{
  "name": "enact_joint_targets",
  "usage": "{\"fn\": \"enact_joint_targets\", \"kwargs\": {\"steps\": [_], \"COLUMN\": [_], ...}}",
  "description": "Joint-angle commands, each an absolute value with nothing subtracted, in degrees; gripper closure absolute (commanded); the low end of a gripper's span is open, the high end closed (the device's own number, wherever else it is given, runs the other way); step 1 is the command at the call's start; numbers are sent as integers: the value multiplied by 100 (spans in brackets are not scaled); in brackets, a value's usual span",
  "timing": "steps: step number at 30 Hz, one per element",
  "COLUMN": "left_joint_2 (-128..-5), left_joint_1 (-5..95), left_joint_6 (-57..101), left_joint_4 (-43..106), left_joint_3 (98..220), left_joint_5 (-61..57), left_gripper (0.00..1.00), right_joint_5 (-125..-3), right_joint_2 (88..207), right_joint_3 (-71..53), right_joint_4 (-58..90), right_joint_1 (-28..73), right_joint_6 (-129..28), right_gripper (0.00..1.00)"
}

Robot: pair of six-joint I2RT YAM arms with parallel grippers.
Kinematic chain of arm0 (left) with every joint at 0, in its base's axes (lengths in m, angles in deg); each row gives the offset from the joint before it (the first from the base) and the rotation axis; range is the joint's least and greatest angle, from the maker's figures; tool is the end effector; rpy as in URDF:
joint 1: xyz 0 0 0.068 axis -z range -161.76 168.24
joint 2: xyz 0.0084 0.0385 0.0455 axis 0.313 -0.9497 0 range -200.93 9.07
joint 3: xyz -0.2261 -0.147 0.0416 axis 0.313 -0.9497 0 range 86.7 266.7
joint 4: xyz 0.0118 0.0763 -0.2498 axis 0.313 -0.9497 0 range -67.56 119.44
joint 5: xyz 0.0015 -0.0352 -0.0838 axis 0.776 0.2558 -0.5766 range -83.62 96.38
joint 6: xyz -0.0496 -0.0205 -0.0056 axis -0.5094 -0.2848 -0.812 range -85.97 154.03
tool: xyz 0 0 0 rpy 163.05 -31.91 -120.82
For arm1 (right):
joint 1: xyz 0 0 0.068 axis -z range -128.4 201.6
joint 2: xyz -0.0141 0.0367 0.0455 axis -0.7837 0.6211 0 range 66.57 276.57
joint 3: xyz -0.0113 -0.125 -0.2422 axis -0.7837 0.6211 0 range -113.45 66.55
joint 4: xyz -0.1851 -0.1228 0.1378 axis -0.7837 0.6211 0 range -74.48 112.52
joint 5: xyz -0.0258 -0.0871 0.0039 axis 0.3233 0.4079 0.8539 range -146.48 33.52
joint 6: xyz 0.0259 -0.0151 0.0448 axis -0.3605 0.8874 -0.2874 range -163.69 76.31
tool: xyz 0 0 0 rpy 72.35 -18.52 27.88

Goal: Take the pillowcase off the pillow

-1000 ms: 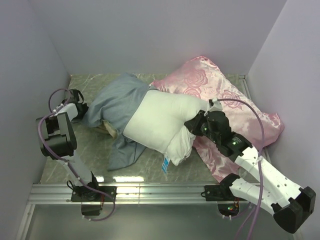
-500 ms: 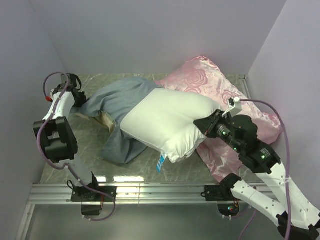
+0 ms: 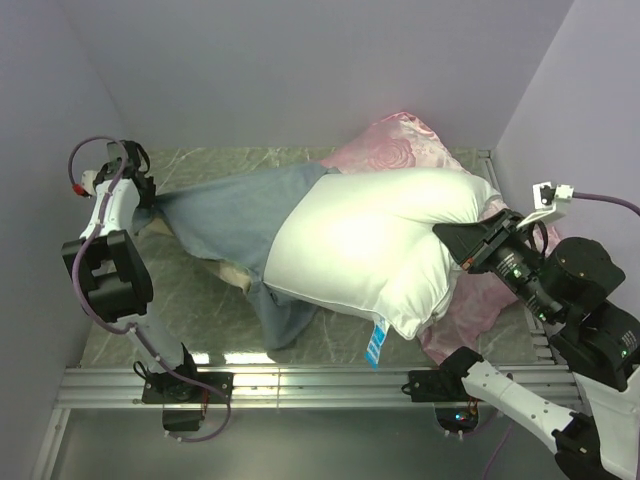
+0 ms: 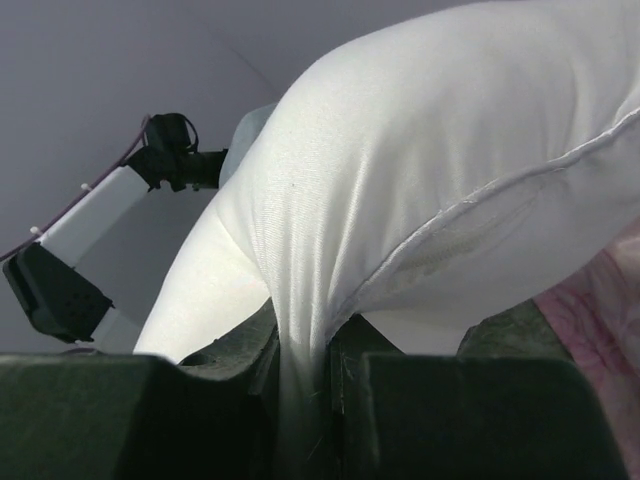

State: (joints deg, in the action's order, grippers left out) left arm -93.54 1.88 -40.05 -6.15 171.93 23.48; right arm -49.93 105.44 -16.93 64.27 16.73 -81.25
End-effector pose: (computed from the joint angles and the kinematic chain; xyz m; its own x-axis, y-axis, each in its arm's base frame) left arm 0.3755 0.1212 0.2690 0.2123 -0.8956 -0.3909 -0.8570 0.0216 -0.5148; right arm 0.0482 0.0286 0.4861 -0.3364 0.5037 -0.7957 -0.3403 0.7229 0.6014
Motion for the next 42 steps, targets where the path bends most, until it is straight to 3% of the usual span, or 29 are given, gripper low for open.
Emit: {"fn": "enact_joint_targets", "kwargs": {"steps": [1,6,14,20,42], "left_joint_2": [-9368,-9385,-9938,-10053,-10168], "left_joint_1": [-48,-74,-31,-30,-4], "left_joint_6": [-3857,-3585,-3558,-3409,-3347], "left_joint_4": [535,748,440,589,598], "left_joint_3": [17170,17247,18337,18434,19120], "left_joint_5": [2932,3142,3115,3213,3336], "left_gripper": [99,99,99,99,99], "right_joint_5": [-4478,-4163,-3916,-3574,-2633], "right_joint_2": [10497,10339,10462,10278,9803], "right_joint_3": [-2318,-2344,-3907,-4321,-3839], "right_joint_4": [5454,5576,6367,6552,6570], "right_joint_1": [1742,1750,1741,1566,318], "right_joint_6": [-7946,-7876,-7709,-7674,-7788], "right_gripper": [100,100,100,100,100]}}
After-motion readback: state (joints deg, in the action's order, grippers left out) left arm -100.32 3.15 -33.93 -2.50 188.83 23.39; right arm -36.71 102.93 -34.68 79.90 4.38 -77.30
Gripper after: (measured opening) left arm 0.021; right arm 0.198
